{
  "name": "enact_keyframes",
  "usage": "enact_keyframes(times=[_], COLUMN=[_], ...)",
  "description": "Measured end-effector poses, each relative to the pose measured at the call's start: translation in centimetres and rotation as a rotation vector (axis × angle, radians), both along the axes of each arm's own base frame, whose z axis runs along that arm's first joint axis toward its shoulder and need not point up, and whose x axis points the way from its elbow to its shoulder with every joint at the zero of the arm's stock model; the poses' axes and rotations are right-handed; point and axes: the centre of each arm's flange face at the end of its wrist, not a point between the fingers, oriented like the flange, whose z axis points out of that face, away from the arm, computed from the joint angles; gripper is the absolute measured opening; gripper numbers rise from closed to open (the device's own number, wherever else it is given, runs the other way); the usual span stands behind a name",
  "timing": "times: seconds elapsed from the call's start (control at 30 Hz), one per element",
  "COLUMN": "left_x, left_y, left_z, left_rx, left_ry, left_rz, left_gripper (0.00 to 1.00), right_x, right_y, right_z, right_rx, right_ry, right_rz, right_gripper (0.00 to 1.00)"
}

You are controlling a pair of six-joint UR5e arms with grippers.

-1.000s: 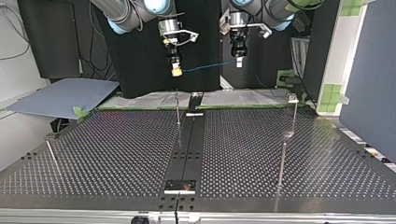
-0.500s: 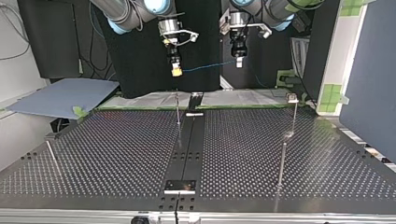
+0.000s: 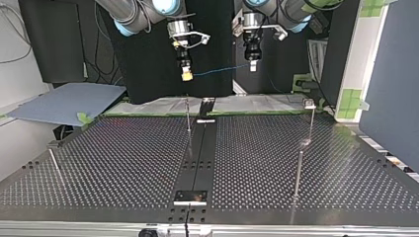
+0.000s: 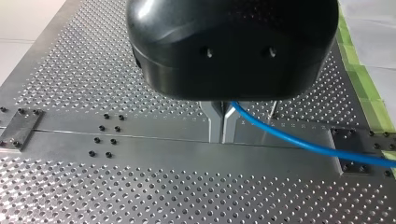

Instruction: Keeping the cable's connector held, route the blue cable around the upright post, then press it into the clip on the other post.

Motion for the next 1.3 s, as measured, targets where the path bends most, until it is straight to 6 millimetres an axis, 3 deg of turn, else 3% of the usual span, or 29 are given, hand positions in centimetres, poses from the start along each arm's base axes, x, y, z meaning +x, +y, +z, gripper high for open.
enact_keyframes(times=[0.43,0.73,1.3], left_x=[0.1,-0.1,-0.1], left_y=[0.0,0.2,0.2], left_z=[0.1,-0.1,-0.1], left_rx=[0.000,0.016,0.017], left_ry=[0.001,0.027,0.028], left_rz=[-0.001,-0.006,-0.006], left_gripper=[0.00,0.00,0.00], right_x=[0.0,-0.5,-0.5], right_y=[0.0,0.2,0.3], right_z=[0.0,-2.7,-2.9], right_rx=[0.000,0.047,0.050], right_ry=[0.001,0.054,0.058], right_rz=[-0.001,-0.004,-0.005], right_gripper=[0.00,0.00,0.00])
